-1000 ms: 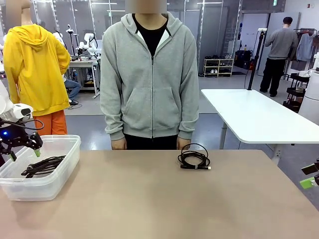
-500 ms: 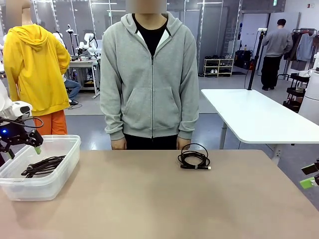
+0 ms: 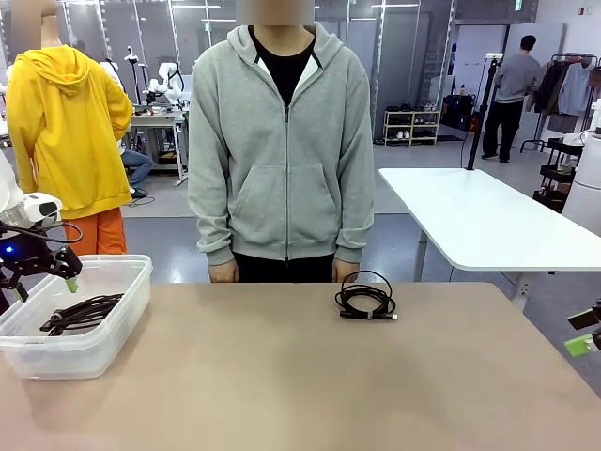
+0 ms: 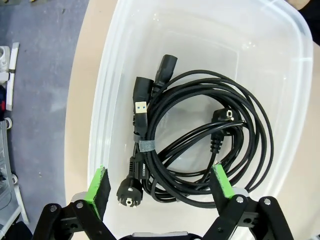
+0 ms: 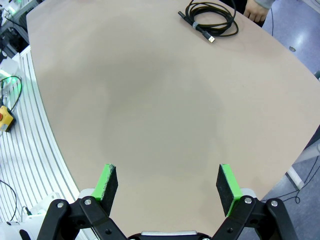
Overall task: Organize and store the cables.
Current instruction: Place the USB Extension Cable into the Organizing box.
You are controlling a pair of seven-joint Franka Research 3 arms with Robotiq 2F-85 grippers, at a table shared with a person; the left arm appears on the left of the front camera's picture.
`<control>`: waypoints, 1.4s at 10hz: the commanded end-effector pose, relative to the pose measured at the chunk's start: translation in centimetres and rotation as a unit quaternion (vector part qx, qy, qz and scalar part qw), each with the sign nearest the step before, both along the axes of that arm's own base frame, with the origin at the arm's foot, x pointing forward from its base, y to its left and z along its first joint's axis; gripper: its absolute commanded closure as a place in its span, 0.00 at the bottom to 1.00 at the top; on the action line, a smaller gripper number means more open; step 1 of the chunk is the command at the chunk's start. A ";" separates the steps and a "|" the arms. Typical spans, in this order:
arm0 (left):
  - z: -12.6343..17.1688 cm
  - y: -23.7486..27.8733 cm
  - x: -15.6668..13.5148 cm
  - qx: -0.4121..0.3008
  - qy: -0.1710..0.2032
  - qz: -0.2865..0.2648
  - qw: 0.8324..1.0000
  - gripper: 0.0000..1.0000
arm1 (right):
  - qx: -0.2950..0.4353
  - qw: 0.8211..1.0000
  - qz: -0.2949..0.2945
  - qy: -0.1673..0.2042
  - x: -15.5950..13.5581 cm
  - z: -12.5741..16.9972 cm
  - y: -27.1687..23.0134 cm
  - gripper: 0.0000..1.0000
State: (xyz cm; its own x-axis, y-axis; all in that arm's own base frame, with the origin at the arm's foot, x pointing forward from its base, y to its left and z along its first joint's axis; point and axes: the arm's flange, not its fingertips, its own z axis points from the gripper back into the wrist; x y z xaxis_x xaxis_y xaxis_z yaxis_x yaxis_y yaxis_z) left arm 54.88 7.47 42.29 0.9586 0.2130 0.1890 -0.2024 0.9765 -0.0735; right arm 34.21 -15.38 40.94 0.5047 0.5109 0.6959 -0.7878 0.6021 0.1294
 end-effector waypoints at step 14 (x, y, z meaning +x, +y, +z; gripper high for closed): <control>12.1 -1.6 -14.6 -0.053 -0.128 -0.309 0.941 0.00 | -0.201 0.972 0.119 -0.015 8.3 9.1 8.7 0.00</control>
State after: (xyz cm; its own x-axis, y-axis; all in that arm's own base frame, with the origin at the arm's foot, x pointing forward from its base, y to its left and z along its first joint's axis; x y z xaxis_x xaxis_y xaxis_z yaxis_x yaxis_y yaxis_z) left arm 42.53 5.32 54.77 0.8716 -0.2883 0.3966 0.3678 0.9193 -0.1401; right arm 41.14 -7.36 49.27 0.3450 0.8099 0.4743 -0.9017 0.4263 -0.0719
